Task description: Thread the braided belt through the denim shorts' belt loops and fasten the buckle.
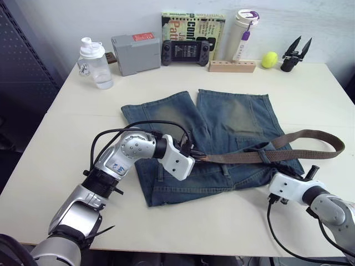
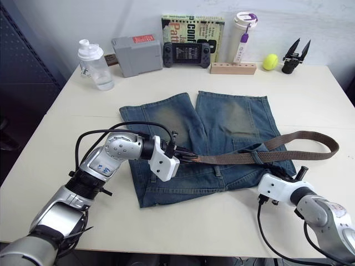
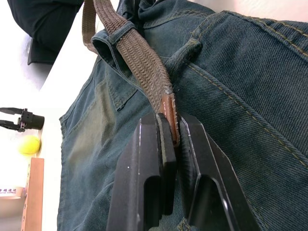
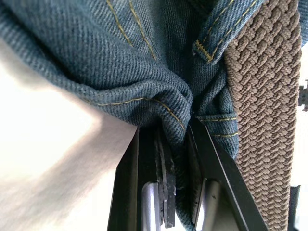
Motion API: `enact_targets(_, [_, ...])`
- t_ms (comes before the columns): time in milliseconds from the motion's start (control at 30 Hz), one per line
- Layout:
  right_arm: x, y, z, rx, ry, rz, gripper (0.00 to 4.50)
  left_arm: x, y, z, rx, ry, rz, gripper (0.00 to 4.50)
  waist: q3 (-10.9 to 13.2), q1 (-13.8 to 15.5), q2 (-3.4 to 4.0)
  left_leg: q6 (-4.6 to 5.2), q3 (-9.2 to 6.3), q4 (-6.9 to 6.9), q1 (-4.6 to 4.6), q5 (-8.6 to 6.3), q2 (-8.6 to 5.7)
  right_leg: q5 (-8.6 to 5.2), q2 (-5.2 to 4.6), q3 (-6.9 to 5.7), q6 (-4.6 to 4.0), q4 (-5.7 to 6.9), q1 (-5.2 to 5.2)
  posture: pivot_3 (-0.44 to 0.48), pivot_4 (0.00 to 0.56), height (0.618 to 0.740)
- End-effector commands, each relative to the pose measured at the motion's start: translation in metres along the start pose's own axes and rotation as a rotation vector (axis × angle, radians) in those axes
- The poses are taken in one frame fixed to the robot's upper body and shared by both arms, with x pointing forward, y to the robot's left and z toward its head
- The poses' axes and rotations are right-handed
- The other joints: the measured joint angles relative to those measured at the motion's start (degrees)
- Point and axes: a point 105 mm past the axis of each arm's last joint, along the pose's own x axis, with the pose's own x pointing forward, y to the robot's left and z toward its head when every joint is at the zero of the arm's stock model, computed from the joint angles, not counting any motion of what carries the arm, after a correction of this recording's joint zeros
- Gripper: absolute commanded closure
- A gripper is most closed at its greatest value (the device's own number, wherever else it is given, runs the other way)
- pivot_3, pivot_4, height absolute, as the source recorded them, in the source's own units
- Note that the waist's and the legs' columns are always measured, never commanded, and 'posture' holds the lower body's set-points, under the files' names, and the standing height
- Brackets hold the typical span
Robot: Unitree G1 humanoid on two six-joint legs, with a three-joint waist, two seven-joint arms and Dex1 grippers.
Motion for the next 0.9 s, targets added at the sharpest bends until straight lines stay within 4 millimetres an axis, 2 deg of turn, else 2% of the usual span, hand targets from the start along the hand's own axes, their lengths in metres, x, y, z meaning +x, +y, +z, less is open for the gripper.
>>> enact_targets(33, [-0.003, 0.003, -0.002, 0.103, 0.025, 0.014, 3.44, -0.002, 0.006, 0.004, 0.029, -0.003, 0.03, 4.5, 0.0, -0.1, 0.0, 0.0, 0.0, -0.01, 0.0, 0.0, 0.0, 0.0, 0.0, 0.0, 0.0, 0.0, 0.0, 0.0, 0.15, 0.731])
enact_targets(67, [-0.005, 0.002, 0.001, 0.152, 0.015, 0.014, 3.11, -0.002, 0.006, 0.004, 0.029, -0.004, 0.033, 4.5, 0.0, -0.1, 0.0, 0.0, 0.0, 0.0, 0.01, 0.0, 0.02, 0.0, 0.02, 0.0, 0.0, 0.01, 0.0, 0.0, 0.15, 0.731])
enact_targets(267, [-0.03, -0.018, 0.007, 0.411, -0.023, 0.053, 0.22, -0.002, 0.008, 0.007, 0.043, -0.011, 0.059, 4.5, 0.0, 0.1, 0.04, 0.0, -0.01, -0.05, 0.0, 0.0, 0.03, 0.0, 0.06, 0.0, 0.0, -0.03, -0.01, 0.0, 0.15, 0.731])
enact_targets(300, [-0.035, -0.024, 0.009, 0.466, -0.039, 0.061, 0.04, -0.001, 0.008, 0.008, 0.047, -0.014, 0.069, 4.5, 0.0, 0.0, 0.05, 0.0, -0.01, -0.05, 0.0, 0.0, 0.03, 0.0, 0.06, 0.0, 0.0, -0.02, -0.02, 0.0, 0.15, 0.731])
enact_targets(367, [-0.046, -0.042, 0.017, 0.613, -0.096, 0.077, 0.04, -0.001, 0.01, 0.009, 0.058, -0.018, 0.096, 4.5, 0.1, 0.0, 0.12, 0.0, -0.01, -0.04, 0.0, 0.0, 0.03, 0.0, 0.06, 0.01, 0.0, -0.02, -0.02, 0.0, 0.15, 0.731])
enact_targets(400, [-0.05, -0.045, 0.019, 0.652, -0.112, 0.087, 0.04, -0.001, 0.011, 0.01, 0.061, -0.018, 0.103, 4.5, 0.1, 0.0, 0.16, 0.01, 0.0, -0.02, 0.0, 0.0, 0.03, 0.0, 0.05, 0.03, 0.0, -0.01, -0.02, 0.0, 0.15, 0.731])
enact_targets(433, [-0.055, -0.046, 0.029, 0.774, -0.162, 0.148, 0.04, -0.001, 0.012, 0.011, 0.067, -0.022, 0.118, 4.5, 0.1, -0.1, 0.17, 0.01, -0.01, -0.02, 0.01, -0.01, 0.03, 0.01, 0.04, 0.06, 0.0, 0.0, -0.02, 0.0, 0.15, 0.731])
enact_targets(600, [-0.077, -0.022, 0.081, 1.193, -0.354, 0.563, 0.04, -0.001, 0.019, 0.015, 0.114, -0.032, 0.179, 4.5, 0.1, -0.1, 0.17, 0.01, -0.41, -0.05, 0.01, -0.01, 0.09, 0.01, 0.08, 0.0, -0.02, 0.0, -0.02, 0.0, 0.15, 0.731])
enact_targets(733, [-0.072, -0.017, 0.115, 1.478, -0.53, 0.687, 0.04, -0.005, 0.031, 0.02, 0.199, -0.045, 0.264, 4.5, 0.1, 0.1, 0.18, 0.02, -0.6, -0.01, 0.0, -0.01, 0.03, 0.01, -0.01, 0.0, -0.03, 0.03, -0.02, 0.0, 0.15, 0.731])
enact_targets(900, [-0.048, -0.018, 0.138, 1.934, -0.561, 0.659, 0.04, -0.008, 0.032, 0.022, 0.228, -0.061, 0.296, 4.5, 0.1, -0.2, 0.2, 0.02, -0.59, -0.02, 0.0, -0.01, -0.05, 0.01, -0.08, -0.05, -0.02, 0.06, -0.03, 0.0, 0.15, 0.731])
